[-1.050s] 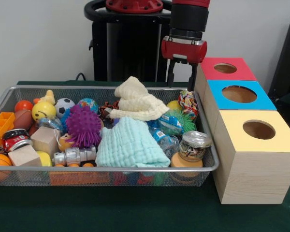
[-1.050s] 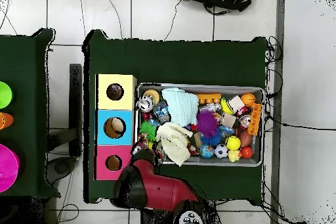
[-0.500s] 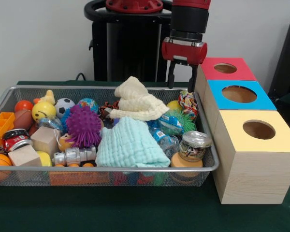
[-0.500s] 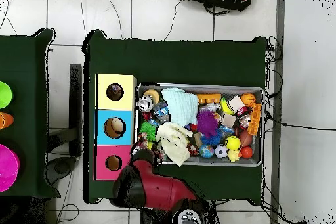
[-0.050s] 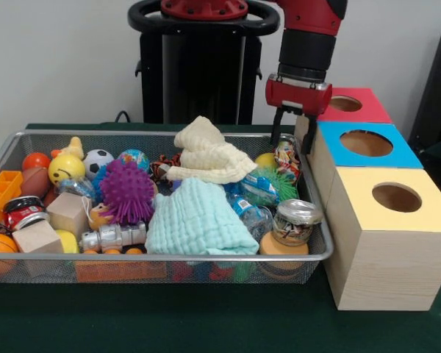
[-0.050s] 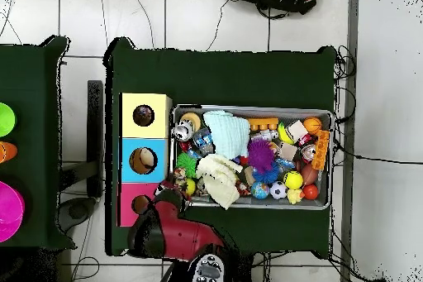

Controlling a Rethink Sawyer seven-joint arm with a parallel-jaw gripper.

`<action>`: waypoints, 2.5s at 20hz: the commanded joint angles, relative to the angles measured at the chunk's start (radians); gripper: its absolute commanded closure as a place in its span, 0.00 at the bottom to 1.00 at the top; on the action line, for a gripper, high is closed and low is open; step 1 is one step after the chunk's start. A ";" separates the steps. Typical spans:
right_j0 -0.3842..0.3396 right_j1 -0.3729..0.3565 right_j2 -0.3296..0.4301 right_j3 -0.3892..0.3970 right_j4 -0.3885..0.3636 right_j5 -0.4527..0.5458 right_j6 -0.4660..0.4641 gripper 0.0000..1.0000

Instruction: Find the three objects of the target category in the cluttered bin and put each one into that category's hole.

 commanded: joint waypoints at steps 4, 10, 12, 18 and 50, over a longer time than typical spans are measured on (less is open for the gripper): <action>-0.015 0.106 0.033 -0.137 0.048 -0.110 0.176 0.00; -0.046 0.116 0.067 -0.129 0.023 -0.132 0.193 0.00; -0.050 0.112 0.069 -0.124 0.020 -0.135 0.197 0.00; -0.026 0.113 0.044 -0.123 0.032 -0.154 0.192 1.00; -0.205 -0.310 0.167 -0.011 -0.003 0.433 0.095 1.00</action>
